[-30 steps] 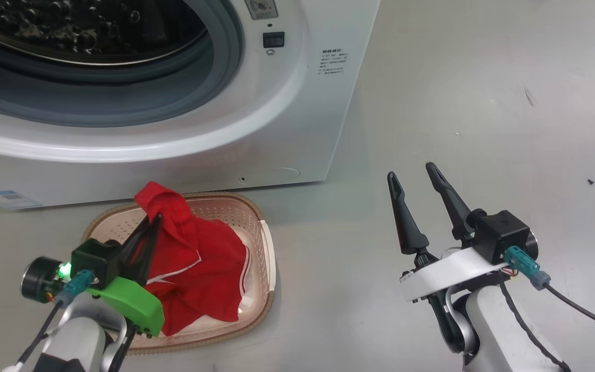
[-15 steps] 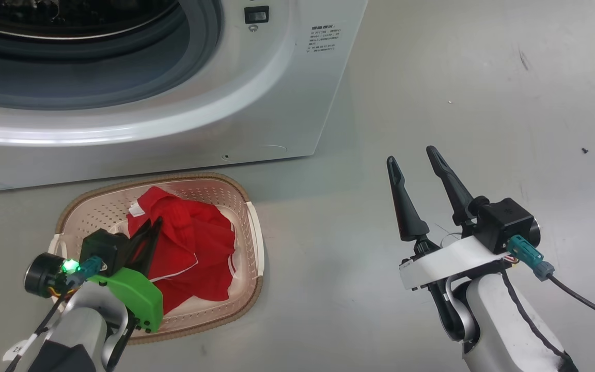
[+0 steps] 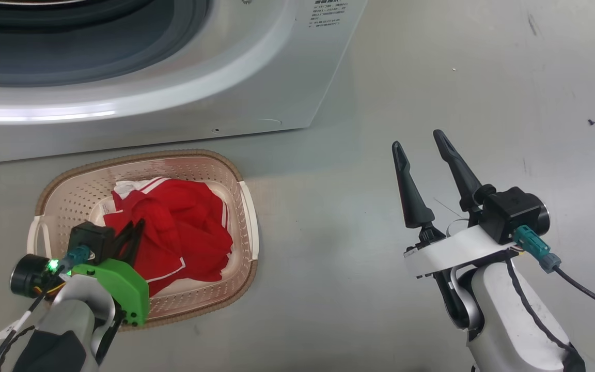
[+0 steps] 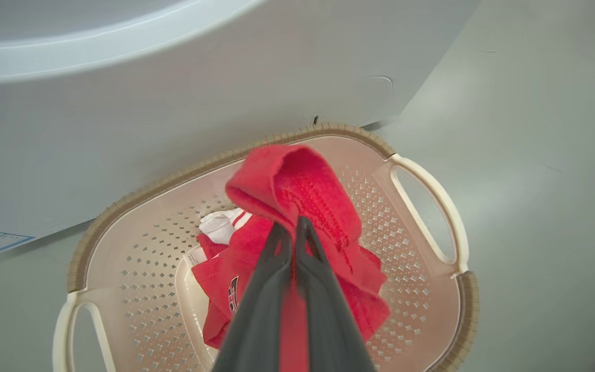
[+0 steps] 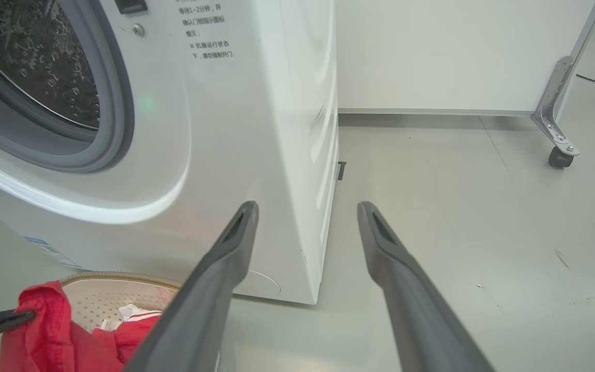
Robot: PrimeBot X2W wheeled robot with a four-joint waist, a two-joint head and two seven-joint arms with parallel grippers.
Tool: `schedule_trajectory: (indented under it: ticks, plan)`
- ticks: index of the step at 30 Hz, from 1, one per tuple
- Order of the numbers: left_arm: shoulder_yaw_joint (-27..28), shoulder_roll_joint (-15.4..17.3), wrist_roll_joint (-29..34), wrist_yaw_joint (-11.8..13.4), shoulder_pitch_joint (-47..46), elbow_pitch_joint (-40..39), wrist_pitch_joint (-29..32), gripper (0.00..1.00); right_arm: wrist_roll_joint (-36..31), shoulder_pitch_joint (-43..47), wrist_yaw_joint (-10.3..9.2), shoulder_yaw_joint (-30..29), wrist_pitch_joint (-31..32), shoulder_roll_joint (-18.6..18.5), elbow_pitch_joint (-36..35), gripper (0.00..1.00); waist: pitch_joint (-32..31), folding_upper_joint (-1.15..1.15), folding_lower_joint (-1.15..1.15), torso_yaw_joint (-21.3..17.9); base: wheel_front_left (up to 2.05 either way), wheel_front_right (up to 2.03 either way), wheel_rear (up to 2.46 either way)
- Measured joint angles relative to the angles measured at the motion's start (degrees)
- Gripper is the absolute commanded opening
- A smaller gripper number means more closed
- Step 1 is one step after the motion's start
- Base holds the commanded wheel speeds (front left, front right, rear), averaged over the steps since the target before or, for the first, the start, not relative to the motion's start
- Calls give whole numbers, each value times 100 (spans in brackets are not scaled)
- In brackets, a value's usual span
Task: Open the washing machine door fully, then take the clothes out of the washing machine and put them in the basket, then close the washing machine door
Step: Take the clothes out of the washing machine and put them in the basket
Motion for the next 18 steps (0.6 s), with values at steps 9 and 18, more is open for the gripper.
schedule_trajectory:
  ticks: [9,18]
  plan:
    - [286,-36,-229,0,-174,636,-1,0,-144,-37,-41,-23,0,-2,-25,100,248,0,0,90,0,0,0]
    - [655,-123,-582,10,-443,1249,4,0,-291,-95,-37,-19,0,-20,-19,100,411,0,0,155,0,0,0]
